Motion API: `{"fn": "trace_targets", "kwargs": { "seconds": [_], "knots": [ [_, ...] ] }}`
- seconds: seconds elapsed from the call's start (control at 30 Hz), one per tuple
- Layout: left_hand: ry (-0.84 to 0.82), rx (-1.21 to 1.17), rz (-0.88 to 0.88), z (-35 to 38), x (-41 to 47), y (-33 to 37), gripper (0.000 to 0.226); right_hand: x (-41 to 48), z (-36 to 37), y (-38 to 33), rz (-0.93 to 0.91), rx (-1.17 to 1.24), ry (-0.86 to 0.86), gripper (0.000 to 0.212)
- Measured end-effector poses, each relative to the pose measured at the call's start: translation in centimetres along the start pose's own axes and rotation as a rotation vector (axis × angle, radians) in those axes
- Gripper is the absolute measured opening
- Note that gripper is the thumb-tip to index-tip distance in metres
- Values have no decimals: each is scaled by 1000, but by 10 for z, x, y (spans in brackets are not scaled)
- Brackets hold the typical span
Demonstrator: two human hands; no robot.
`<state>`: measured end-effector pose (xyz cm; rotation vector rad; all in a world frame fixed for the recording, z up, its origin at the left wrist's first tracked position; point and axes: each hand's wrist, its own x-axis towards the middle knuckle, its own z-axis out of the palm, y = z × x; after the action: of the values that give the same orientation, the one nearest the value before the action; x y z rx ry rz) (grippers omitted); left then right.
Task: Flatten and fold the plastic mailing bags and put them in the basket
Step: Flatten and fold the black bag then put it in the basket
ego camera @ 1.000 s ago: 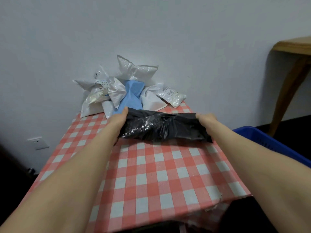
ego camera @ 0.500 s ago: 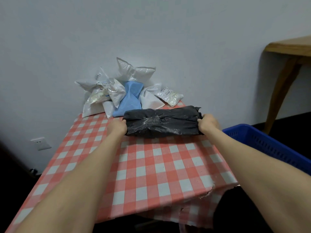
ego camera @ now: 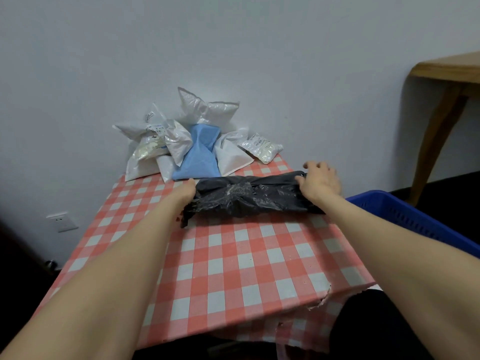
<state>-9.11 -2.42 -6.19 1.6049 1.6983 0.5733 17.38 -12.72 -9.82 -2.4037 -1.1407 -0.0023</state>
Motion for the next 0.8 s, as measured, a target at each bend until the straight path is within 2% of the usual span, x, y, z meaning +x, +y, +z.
{"fn": "trace_targets", "kwargs": {
  "seconds": [0.1,0.23,0.33,0.47,0.57,0.63,0.7,0.8],
  "knots": [
    [-4,-29,-52,3,10,5,55,0,5,-22,-209,61,-94,52],
    [-86,-167,-89,11,3,11,26,-8,27,-40,-404,48,-298,59],
    [-164,-350,-131,14,-1,12,23,-11,40,-36,-446,33,-396,66],
    [-215,-476,-201,9,9,8,33,-12,42,-25,-473,15,-401,78],
    [-130,-532,-159,6,21,6,46,-11,42,-23,-458,0,-358,86],
    [-3,-518,-62,6,25,5,41,-11,44,-20,-418,6,-346,89],
    [149,-396,34,6,27,1,29,-12,45,-15,-386,18,-348,92],
    [323,-9,110,5,26,-10,30,-11,44,-7,-348,-21,-360,91]
  ]
}}
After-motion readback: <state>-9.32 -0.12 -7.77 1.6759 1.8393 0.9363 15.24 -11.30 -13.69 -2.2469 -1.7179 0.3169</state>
